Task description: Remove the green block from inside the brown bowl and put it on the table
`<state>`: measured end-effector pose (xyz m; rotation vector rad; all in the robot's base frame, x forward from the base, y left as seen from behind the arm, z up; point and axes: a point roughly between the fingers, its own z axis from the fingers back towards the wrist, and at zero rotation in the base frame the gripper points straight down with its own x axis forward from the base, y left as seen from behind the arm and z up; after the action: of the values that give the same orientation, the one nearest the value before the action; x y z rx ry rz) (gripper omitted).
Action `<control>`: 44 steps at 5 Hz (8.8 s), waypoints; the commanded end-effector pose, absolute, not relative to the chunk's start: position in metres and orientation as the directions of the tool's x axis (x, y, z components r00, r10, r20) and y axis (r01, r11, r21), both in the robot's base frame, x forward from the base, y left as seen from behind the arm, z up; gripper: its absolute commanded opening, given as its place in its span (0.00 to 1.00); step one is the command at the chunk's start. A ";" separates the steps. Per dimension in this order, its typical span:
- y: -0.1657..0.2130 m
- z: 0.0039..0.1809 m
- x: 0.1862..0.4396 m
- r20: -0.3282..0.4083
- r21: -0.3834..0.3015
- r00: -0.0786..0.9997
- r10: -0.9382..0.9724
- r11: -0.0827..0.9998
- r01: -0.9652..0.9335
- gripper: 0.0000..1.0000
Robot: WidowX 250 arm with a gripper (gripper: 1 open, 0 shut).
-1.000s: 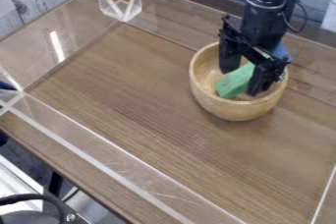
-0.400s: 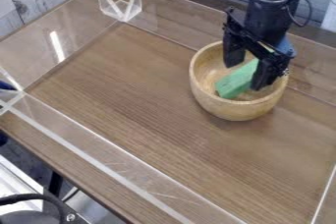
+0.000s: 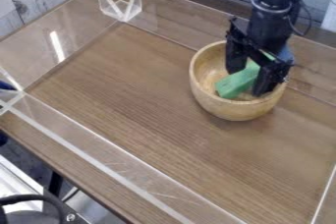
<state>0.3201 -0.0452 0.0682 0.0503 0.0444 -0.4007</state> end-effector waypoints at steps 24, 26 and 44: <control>-0.002 0.131 0.326 0.096 0.052 0.949 -0.299 0.954 0.295 0.00; -0.004 0.126 0.328 0.097 0.040 0.948 -0.304 0.953 0.301 0.00; -0.020 0.078 0.343 0.040 -0.017 0.936 -0.351 0.936 0.352 0.00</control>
<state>0.3324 -0.0176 0.0591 -0.0349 0.0307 -0.3510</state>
